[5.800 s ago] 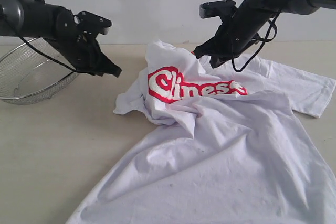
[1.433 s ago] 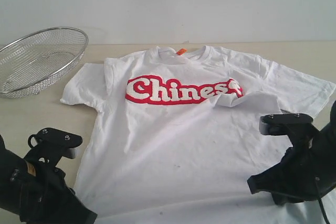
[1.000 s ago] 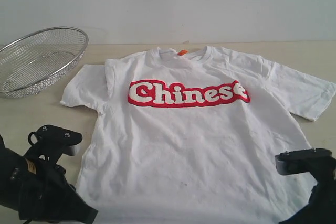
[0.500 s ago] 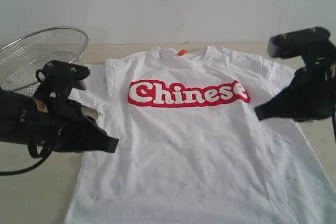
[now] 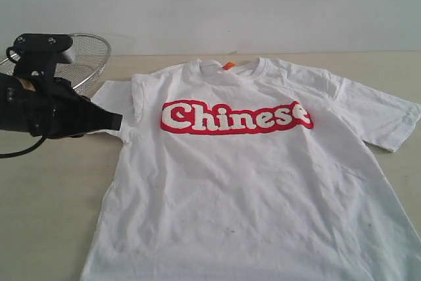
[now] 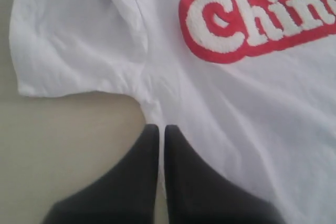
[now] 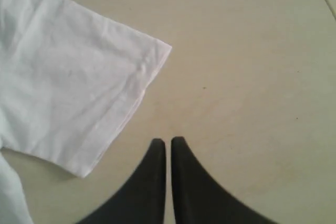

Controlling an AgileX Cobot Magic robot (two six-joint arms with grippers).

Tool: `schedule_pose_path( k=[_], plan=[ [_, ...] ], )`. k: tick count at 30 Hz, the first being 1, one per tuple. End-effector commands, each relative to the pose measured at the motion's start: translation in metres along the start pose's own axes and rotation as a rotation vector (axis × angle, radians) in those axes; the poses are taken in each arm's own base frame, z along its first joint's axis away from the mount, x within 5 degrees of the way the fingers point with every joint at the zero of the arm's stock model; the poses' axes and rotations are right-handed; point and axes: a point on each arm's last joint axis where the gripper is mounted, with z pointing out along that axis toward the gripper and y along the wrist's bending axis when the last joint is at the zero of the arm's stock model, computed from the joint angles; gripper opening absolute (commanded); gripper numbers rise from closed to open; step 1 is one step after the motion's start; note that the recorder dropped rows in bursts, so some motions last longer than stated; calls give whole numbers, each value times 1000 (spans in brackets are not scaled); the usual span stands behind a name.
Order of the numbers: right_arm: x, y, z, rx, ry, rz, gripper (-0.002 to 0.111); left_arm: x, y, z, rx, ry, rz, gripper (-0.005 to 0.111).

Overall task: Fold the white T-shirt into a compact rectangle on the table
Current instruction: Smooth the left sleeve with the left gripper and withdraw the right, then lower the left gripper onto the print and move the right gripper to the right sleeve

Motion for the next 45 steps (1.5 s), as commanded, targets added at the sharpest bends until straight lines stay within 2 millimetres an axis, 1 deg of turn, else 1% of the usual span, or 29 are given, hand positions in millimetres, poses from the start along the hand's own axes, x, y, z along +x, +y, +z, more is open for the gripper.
schedule_pose_path(
  k=[1,2,4,5,8,11,14,16,19,21,25,27,30,32,34,35,36,39,41,42,45],
  plan=[
    [-17,-8,37,-152,121,-15,0,-12,3,22,-12,3,36,5],
    [-24,-7,47,-222,144,-41,0,-14,3,28,-10,17,48,5],
    [-36,-6,59,-329,162,-39,0,-21,2,40,-2,43,64,5],
    [-45,-8,67,-387,174,-41,0,-24,2,46,4,59,80,5],
    [-64,-13,83,-474,220,-58,0,-31,0,63,25,113,143,5],
    [-82,-23,98,-510,235,-51,0,-39,-3,74,60,162,189,5],
    [-95,-34,110,-518,235,-30,0,-49,-8,83,113,191,193,5],
    [-98,-43,117,-520,237,-25,0,-54,-14,85,182,206,205,5],
    [-99,-59,129,-521,239,-7,0,-58,-23,87,279,202,211,5],
    [-96,-69,135,-525,247,14,0,-60,-26,87,306,183,189,5],
    [-84,-87,145,-580,263,60,0,-58,-26,90,316,183,202,5],
    [-77,-95,153,-583,275,78,0,-56,-26,93,316,192,200,5],
    [-69,-97,163,-585,300,94,0,-52,-26,97,325,214,191,5],
    [-68,-96,164,-590,301,100,0,-50,-27,98,340,228,184,5],
    [-69,-95,165,-587,294,99,4,-49,-27,98,345,232,179,5],
    [-70,-94,165,-587,289,101,10,-50,-28,98,345,231,177,5],
    [-70,-93,166,-587,288,100,17,-50,-27,98,343,229,177,5],
    [-71,-94,166,-575,280,111,45,-50,-28,98,345,225,164,5],
    [-71,-94,167,-570,277,115,56,-50,-28,98,346,224,162,5],
    [-72,-95,167,-565,272,116,57,-51,-28,98,343,222,162,5],
    [-71,-96,169,-554,269,134,55,-51,-28,98,343,222,162,5]
  ],
)
